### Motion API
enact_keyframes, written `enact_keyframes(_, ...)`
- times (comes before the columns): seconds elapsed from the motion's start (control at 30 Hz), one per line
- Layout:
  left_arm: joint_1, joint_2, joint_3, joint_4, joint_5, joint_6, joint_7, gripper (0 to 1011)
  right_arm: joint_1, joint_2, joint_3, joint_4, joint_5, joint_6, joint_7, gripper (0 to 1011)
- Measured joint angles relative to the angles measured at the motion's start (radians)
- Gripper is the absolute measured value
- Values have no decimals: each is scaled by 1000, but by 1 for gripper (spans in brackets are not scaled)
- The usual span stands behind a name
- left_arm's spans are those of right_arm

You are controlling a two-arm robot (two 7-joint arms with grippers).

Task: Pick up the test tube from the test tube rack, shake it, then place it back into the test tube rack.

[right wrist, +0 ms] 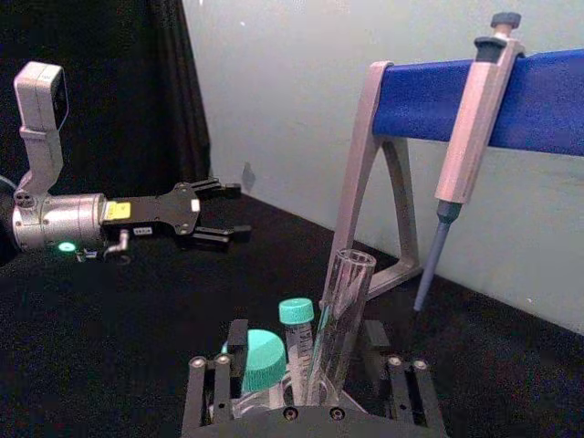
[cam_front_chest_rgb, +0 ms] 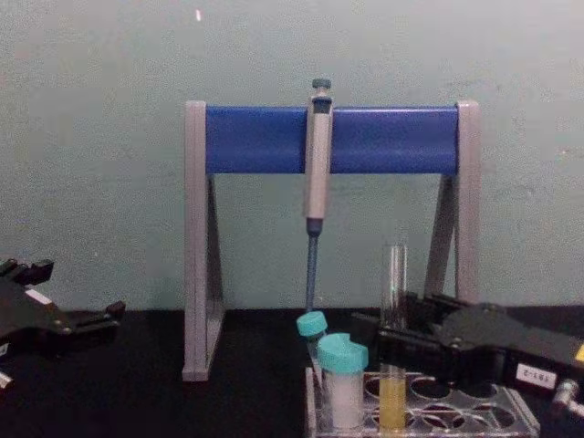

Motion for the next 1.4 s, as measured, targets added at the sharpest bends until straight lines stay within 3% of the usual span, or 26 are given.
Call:
enact_keyframes(0.27,0,0,0,0,0,0,0,1001,0,0,0,0,0,0,0,996)
enact_keyframes(0.7,0,0,0,0,0,0,0,1001,-2,1,2,-5,-3,-3,-4,1000)
enact_keyframes(0.97,0,0,0,0,0,0,0,1001,-39,16,47,-98,-50,-86,-63,1000)
enact_keyframes(1.2,0,0,0,0,0,0,0,1001,-104,14,125,-197,-121,-191,-172,1000)
enact_keyframes(1.27,0,0,0,0,0,0,0,1001,-136,4,161,-224,-178,-210,-260,1000)
enact_keyframes(1.3,0,0,0,0,0,0,0,1001,-136,4,161,-224,-178,-210,-260,1000)
enact_keyframes(1.4,0,0,0,0,0,0,0,1001,-175,-18,206,-238,-250,-201,-380,1000)
